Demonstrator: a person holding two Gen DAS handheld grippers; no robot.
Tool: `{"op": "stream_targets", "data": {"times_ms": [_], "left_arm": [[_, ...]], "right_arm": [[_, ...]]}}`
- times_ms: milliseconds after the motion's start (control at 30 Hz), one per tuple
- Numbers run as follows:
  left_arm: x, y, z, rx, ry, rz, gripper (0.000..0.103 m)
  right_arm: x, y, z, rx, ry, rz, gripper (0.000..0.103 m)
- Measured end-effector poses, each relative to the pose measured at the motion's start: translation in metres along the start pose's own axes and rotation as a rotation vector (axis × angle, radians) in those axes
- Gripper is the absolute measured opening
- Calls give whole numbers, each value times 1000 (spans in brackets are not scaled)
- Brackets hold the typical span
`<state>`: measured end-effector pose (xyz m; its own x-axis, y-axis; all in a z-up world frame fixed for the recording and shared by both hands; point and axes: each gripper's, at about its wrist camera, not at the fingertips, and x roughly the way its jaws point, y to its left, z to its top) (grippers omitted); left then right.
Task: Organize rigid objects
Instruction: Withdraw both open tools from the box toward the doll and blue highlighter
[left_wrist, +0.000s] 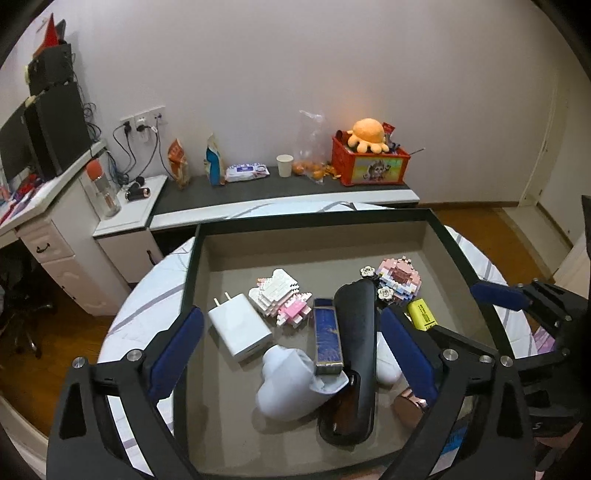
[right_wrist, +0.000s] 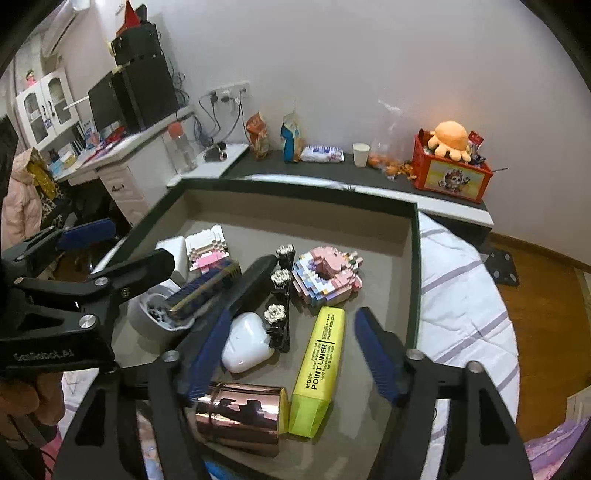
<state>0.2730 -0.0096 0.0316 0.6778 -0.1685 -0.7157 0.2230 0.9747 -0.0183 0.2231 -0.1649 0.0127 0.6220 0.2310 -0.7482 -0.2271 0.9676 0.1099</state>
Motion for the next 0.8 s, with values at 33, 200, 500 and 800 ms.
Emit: {"op": "stream_targets", "data": {"times_ms": [33,200,500,800], "left_arm": [[-4,1,-1,-3,-6,0,99],[-37,6,-7,-27,-53,-1,103],[-85,7,-50,-46,-64,-7,103],[-91,2,-105,-82,12,-14,103]], "right_arm": [[-4,1,0,3,-7,2,79],[-29,7,-5,15,-49,12,80],[-81,14,-30,33,-114,14,80],[-106,14,-86,41,-83,-17,81]]}}
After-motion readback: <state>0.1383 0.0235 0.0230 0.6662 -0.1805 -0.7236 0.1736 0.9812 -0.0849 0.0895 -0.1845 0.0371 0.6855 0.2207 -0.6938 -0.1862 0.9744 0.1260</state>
